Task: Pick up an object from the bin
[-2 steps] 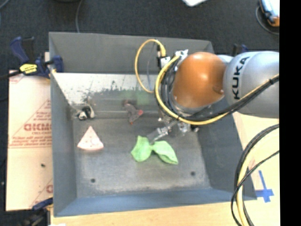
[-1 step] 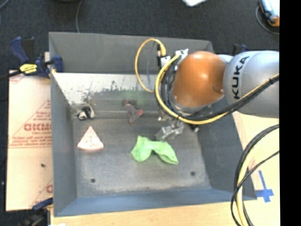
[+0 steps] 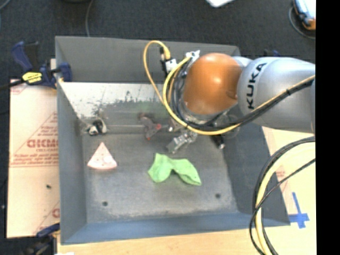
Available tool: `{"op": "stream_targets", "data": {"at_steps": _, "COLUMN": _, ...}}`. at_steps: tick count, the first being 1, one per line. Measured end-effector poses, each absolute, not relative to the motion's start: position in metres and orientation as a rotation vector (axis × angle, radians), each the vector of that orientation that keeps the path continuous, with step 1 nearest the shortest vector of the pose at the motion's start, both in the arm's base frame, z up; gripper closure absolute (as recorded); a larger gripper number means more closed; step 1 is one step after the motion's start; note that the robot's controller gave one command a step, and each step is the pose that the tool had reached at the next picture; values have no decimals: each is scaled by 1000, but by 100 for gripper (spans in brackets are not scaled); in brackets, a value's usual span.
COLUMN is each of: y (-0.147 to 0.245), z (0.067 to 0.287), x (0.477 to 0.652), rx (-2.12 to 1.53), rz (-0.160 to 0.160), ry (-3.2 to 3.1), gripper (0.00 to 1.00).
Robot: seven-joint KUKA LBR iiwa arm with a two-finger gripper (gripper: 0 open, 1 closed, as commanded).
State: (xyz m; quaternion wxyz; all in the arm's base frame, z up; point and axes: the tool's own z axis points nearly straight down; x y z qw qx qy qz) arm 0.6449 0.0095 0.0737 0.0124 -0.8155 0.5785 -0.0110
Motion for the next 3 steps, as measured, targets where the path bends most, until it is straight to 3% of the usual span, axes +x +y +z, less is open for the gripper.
{"op": "stream_targets", "data": {"at_steps": 1, "y": 16, "z": 77, "x": 652, "rx": -2448, "rz": -41, "ry": 1912, "gripper": 100}}
{"op": "stream_targets", "data": {"at_steps": 2, "y": 16, "z": 77, "x": 652, "rx": -2447, "rz": -40, "ry": 1915, "gripper": 0}}
{"op": "stream_targets", "data": {"at_steps": 3, "y": -34, "z": 124, "x": 611, "rx": -2760, "rz": -53, "ry": 1437, "gripper": 0}}
